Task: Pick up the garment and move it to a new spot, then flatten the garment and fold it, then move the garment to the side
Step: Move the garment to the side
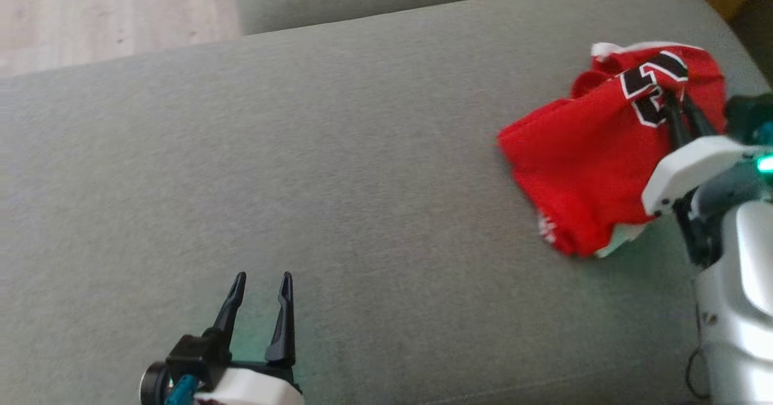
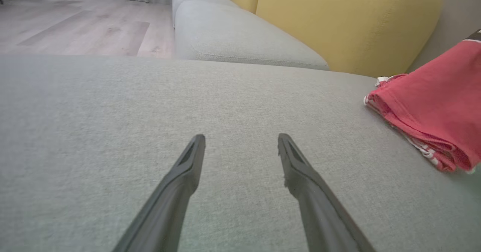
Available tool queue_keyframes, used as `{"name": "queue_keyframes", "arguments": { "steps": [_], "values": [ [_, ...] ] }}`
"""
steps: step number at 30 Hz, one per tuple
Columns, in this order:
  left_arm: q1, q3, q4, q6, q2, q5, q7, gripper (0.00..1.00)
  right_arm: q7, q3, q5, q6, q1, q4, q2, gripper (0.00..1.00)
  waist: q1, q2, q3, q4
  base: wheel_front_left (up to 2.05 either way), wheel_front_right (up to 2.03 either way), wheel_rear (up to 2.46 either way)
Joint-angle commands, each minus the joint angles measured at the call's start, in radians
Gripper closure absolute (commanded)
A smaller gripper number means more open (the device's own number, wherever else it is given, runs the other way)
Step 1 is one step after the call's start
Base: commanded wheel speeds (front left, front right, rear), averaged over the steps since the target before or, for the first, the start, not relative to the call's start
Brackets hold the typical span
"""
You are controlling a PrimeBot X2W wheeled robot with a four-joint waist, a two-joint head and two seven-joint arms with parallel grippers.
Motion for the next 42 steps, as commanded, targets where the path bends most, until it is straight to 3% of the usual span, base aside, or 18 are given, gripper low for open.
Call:
{"name": "queue_keyframes", "arguments": {
  "steps": [1, 14, 17, 22, 23, 24, 25, 29, 33, 42],
  "values": [
    [-0.034, 0.027, -0.024, -0.001, 0.001, -0.005, -0.010, 0.00, 0.005, 0.021, 0.006, 0.007, -0.055, -0.016, -0.017, 1.00, 0.0000, 0.0000, -0.001, 0.039, 0.00, 0.00, 0.00],
    [-0.052, 0.028, -0.021, -0.006, -0.001, -0.001, -0.019, 0.00, 0.039, -0.129, -0.029, 0.007, -0.237, 0.119, -0.178, 1.00, 0.0000, 0.0000, 0.056, 0.158, 0.00, 0.00, 0.00],
    [-0.070, 0.020, -0.022, -0.011, -0.005, 0.004, -0.019, 0.00, 0.053, -0.185, -0.070, 0.007, -0.251, 0.139, -0.261, 1.00, 0.0000, 0.0000, 0.085, 0.189, 0.00, 0.00, 0.00],
    [-0.085, 0.018, -0.025, -0.009, 0.001, 0.011, -0.017, 0.00, 0.049, -0.241, -0.087, 0.007, -0.272, 0.174, -0.347, 1.00, 0.0000, 0.0000, 0.126, 0.207, 0.00, 0.00, 0.00],
    [-0.089, 0.018, -0.025, -0.008, 0.002, 0.012, -0.017, 0.00, 0.044, -0.253, -0.094, 0.007, -0.276, 0.185, -0.357, 0.82, 0.0000, 0.0000, 0.134, 0.209, 0.00, 0.00, 0.00],
    [-0.092, 0.018, -0.027, -0.008, 0.003, 0.013, -0.016, 0.00, 0.033, -0.267, -0.105, 0.007, -0.281, 0.195, -0.366, 0.55, 0.0000, 0.0000, 0.142, 0.211, 0.00, 0.00, 0.00],
    [-0.096, 0.017, -0.028, -0.008, 0.004, 0.014, -0.016, 0.00, 0.017, -0.286, -0.123, 0.007, -0.286, 0.205, -0.373, 0.00, 0.0000, 0.0000, 0.149, 0.212, 0.00, 0.00, 0.00],
    [-0.105, 0.015, -0.029, -0.007, 0.005, 0.017, -0.015, 0.00, -0.028, -0.326, -0.181, 0.007, -0.294, 0.239, -0.370, 0.00, 0.0000, 0.0000, 0.162, 0.212, 0.00, 0.00, 0.00],
    [-0.109, 0.016, -0.028, -0.003, 0.009, 0.016, -0.014, 0.00, -0.080, -0.335, -0.211, 0.007, -0.305, 0.283, -0.321, 0.00, 0.0000, 0.0000, 0.161, 0.201, 0.00, 0.00, 0.00],
    [-0.105, 0.029, -0.027, 0.005, 0.020, 0.004, -0.012, 0.00, -0.176, -0.186, -0.188, 0.007, -0.329, 0.286, -0.216, 0.00, 0.0000, 0.0000, 0.091, 0.167, 0.00, 0.00, 0.00]
  ]
}}
